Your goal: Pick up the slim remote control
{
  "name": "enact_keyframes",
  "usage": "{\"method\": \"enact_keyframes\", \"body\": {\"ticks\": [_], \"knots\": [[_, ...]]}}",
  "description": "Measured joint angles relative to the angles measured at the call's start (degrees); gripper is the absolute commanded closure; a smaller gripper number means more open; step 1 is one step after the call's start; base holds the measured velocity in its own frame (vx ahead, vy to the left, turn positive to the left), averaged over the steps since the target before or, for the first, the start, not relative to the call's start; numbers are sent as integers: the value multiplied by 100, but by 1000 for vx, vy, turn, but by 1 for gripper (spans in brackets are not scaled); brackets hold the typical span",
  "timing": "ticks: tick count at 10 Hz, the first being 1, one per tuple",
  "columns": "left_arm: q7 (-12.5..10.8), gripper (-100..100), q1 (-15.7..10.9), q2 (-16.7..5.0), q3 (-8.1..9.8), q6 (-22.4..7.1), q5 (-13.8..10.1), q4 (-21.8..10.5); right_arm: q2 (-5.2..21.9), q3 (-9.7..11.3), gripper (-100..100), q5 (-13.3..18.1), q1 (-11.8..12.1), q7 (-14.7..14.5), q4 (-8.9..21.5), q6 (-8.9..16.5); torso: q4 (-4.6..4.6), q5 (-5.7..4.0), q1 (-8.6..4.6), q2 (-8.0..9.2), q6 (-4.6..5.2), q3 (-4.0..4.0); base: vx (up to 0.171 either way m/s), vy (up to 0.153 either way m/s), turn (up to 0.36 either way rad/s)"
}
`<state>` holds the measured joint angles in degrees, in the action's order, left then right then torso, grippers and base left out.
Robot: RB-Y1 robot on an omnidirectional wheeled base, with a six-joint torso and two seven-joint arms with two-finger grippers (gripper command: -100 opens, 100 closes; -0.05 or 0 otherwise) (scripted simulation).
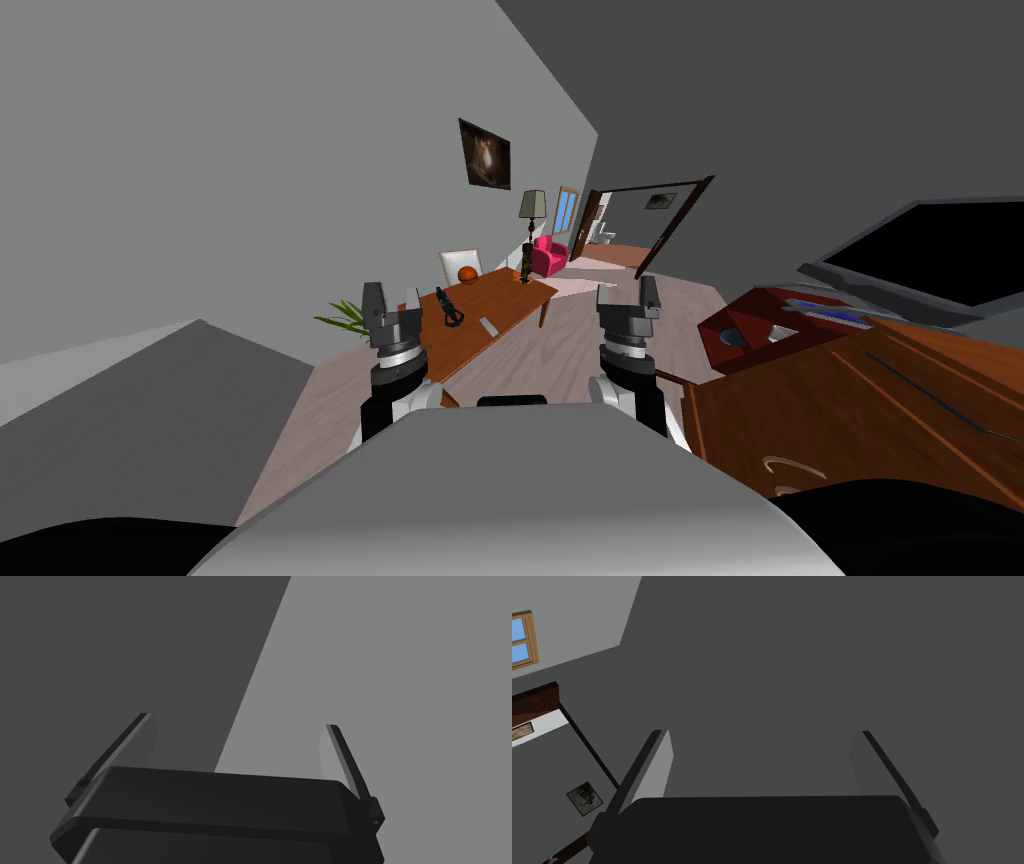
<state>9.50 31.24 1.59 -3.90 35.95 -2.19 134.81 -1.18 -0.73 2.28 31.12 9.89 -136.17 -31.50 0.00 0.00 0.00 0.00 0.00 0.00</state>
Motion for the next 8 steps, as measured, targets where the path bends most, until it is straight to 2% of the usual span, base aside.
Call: {"method": "enact_keyframes", "body": {"ticks": [3,5,7,8], "knots": [[90,-100,-27,-454,-25,-212,-187,-180,0,0,0,0,0,0,0,0,-1,0,-3,-2,2,-1,6,-13,-121],[191,-100,-78,-788,-18,-559,-445,-328,0,0,0,0,0,0,0,0,-1,-1,-5,-3,2,-2,4,-15,-98],[255,-100,-142,-1025,-2,-725,-631,-563,0,0,0,0,0,0,0,0,-1,0,-3,-2,1,-2,4,-15,-154],[312,-100,-135,-1198,2,-876,-797,-653,0,0,0,0,0,0,0,0,-1,-1,-4,-2,2,-1,2,-9,-92]]}}
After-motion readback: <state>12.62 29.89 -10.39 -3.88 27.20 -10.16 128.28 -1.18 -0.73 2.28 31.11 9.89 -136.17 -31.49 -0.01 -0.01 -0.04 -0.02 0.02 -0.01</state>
